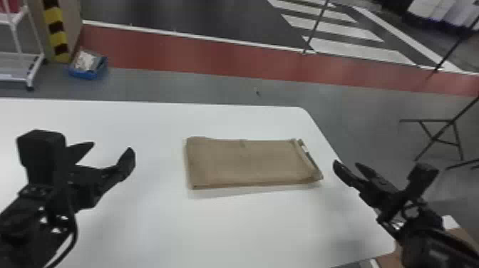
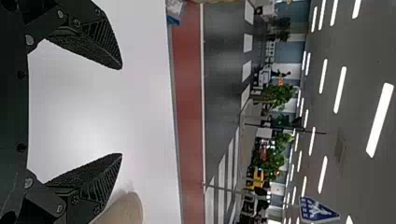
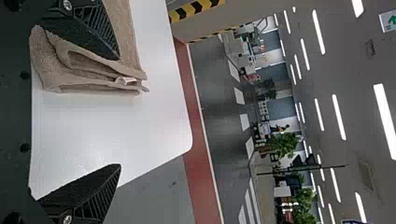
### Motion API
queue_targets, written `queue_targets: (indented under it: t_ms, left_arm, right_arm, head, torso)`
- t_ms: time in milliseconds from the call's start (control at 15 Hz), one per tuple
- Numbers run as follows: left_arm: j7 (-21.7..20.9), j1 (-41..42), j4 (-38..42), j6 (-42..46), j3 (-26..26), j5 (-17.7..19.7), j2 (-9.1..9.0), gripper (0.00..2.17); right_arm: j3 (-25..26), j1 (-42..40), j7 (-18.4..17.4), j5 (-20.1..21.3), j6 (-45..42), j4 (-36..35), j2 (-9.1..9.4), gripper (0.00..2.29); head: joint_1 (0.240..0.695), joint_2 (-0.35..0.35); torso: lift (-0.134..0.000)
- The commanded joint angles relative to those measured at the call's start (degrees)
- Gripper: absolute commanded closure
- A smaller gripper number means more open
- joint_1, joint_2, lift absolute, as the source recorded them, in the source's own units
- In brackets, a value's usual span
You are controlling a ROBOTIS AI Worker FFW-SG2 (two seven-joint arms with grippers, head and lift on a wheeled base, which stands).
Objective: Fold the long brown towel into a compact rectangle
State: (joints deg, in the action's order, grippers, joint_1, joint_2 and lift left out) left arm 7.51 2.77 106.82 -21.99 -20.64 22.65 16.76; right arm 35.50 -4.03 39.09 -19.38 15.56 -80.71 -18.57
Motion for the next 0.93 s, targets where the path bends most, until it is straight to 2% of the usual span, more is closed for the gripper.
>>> queue_targets:
  t_ms: [0,267,400,600,867]
  left_arm:
    - [-0.1,-2.9,-3.7,-2.8,-4.2,1.3,-4.28,0.28]
    - [-0.4,-8.4,-11.5,-3.3,-9.9,5.0,-9.2,0.28]
    - [-0.4,-10.0,-14.6,-3.3,-11.2,5.2,-11.39,0.28]
    - [-0.4,-11.9,-17.8,-3.3,-14.0,5.2,-13.24,0.28]
    - [-0.1,-14.1,-22.8,-2.1,-15.0,2.8,-15.61,0.34]
  right_arm:
    - [0.2,-1.5,0.0,-1.1,-1.5,-0.7,0.2,0.07]
    - [0.2,-3.2,0.3,-1.1,-4.2,-0.7,0.28,0.07]
    - [0.2,-3.4,0.3,-1.1,-5.2,-0.6,0.28,0.07]
    - [0.2,-3.7,0.7,-1.1,-5.9,-0.3,0.2,0.07]
    - [0.4,-4.1,1.1,-1.2,-7.5,0.2,0.2,0.07]
  head:
    - [0.695,-0.35]
    - [0.695,-0.35]
    - [0.695,-0.35]
    - [0.695,-0.35]
    - [0.695,-0.35]
  torso:
    - [-0.128]
    - [-0.128]
    - [-0.128]
    - [-0.128]
    - [-0.128]
